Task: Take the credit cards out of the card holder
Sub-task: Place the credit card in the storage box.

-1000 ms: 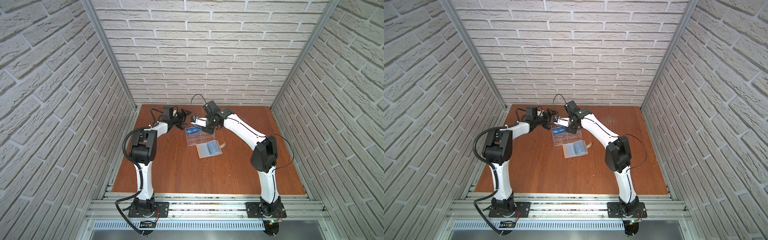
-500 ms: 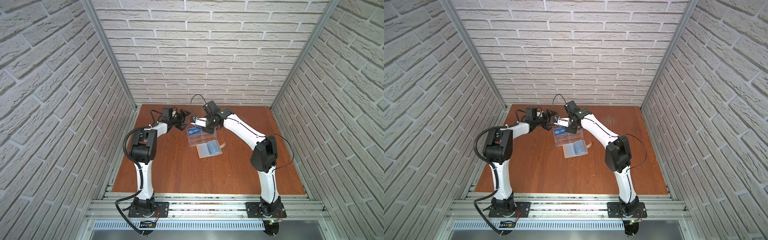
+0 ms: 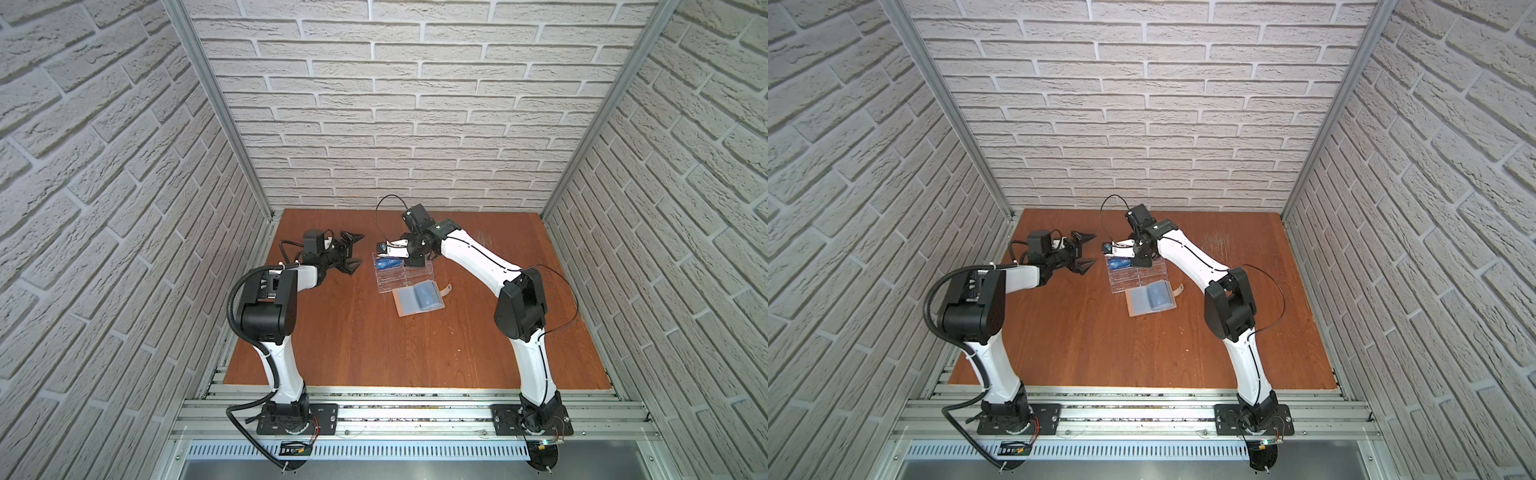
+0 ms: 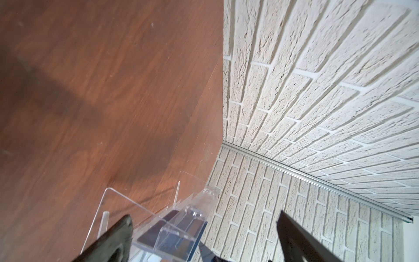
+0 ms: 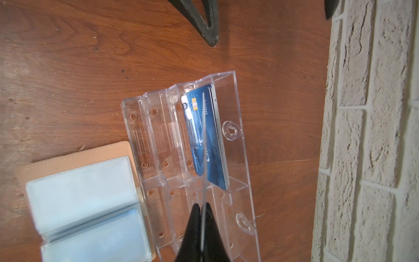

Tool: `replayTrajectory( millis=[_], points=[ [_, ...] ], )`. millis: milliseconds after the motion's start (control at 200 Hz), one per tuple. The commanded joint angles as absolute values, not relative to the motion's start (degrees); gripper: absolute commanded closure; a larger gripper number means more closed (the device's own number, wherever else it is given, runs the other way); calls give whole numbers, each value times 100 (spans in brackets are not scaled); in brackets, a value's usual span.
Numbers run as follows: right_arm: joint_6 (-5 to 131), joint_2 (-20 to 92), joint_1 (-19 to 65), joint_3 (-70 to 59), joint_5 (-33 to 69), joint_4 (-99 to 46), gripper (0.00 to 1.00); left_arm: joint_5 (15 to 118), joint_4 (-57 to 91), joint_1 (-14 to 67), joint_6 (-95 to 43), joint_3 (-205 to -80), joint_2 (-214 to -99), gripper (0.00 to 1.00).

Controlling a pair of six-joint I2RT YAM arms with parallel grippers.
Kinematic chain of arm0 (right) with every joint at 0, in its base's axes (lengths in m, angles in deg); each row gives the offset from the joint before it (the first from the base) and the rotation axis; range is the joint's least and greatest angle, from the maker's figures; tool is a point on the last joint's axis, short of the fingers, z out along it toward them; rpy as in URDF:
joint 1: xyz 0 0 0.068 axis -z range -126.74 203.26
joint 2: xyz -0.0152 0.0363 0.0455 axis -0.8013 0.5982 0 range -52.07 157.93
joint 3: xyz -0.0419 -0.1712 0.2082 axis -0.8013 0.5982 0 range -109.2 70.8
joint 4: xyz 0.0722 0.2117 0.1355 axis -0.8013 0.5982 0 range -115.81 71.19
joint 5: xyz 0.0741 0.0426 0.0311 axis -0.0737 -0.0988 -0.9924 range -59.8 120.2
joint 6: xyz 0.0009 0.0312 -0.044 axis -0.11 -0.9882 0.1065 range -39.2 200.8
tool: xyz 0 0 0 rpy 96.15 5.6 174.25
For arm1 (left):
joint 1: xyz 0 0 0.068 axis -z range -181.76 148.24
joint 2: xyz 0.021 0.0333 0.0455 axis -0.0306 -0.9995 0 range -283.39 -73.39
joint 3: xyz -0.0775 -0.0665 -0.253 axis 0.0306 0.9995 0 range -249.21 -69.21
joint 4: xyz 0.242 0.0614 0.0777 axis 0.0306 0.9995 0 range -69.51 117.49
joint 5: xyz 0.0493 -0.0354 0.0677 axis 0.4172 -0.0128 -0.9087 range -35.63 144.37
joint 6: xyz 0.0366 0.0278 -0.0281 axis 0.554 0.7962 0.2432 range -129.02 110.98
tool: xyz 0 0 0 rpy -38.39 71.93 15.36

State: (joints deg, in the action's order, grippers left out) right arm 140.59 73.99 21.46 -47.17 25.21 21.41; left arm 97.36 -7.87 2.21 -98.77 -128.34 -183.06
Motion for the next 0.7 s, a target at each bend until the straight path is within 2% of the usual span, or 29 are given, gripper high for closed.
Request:
replayTrajectory(
  millis=[0,310,695],
  points=[
    [14491,7539,2109,-5061,2623,2244,95,9902,-1381,178,-10001,-12672,-18037,2],
    [15015,7908,2039,-5493,2806,2350,95,10043,-1480,66,-10057,-12476,-17920,2],
    [15256,7861,2003,-4978,3188,1892,94,10105,-1642,18,-10114,-12467,-18080,2]
  ],
)
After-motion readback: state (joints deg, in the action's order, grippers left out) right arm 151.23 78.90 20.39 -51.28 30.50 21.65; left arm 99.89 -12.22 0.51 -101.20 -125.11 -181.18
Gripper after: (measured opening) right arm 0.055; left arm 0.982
